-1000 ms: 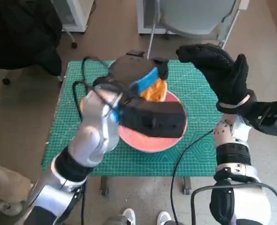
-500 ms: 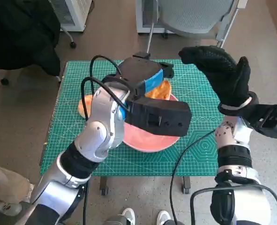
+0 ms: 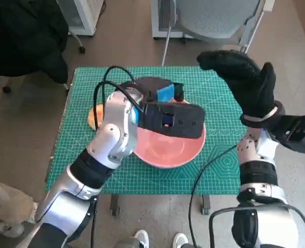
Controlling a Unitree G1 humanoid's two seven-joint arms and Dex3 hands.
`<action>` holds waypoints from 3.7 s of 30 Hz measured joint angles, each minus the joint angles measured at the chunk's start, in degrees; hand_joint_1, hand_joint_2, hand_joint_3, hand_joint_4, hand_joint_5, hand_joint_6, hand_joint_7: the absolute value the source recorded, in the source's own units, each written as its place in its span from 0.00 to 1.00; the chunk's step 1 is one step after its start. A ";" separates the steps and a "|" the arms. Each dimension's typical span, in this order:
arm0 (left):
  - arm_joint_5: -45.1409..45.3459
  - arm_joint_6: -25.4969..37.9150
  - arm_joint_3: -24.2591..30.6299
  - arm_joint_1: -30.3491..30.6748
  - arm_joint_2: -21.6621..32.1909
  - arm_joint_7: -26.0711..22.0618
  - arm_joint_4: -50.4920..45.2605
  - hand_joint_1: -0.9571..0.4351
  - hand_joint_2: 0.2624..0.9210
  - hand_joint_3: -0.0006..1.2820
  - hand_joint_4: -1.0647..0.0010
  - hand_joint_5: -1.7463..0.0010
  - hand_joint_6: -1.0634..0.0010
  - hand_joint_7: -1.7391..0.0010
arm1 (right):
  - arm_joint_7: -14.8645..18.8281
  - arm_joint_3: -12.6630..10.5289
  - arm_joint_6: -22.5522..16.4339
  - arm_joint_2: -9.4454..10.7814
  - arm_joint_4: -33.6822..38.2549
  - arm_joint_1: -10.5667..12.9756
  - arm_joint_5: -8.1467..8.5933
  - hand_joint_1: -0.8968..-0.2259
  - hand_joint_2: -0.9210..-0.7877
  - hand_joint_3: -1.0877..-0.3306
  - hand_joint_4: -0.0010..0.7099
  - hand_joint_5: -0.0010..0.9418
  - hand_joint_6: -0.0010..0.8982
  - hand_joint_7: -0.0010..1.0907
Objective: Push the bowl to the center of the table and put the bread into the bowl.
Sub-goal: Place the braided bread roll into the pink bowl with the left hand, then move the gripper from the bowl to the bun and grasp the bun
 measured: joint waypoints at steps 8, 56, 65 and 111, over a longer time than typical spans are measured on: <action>-0.31 -0.74 -0.30 0.16 1.32 0.16 -1.48 0.40 0.74 0.07 1.00 1.00 1.00 0.80 | -0.18 0.32 0.06 0.04 0.00 0.02 0.00 0.25 0.00 0.38 0.27 0.00 0.29 0.00; 3.20 10.66 10.20 8.98 23.38 -5.44 -23.21 0.43 0.65 0.00 1.00 1.00 0.87 0.98 | 0.37 0.62 0.03 0.74 2.43 -0.07 0.99 0.27 0.00 0.40 0.28 0.00 0.29 0.00; 5.80 10.93 9.75 10.27 24.52 -5.29 -20.44 0.45 0.65 0.00 1.00 1.00 0.87 0.98 | 0.37 0.64 0.01 0.78 3.57 -0.66 0.95 0.28 0.00 0.40 0.28 0.00 0.30 0.00; 4.44 -0.63 -1.32 -2.85 12.62 4.42 27.09 0.49 0.68 0.01 1.00 1.00 0.90 1.00 | 1.78 0.05 0.02 0.35 4.49 -1.75 0.96 0.27 0.00 0.40 0.28 0.00 0.30 0.00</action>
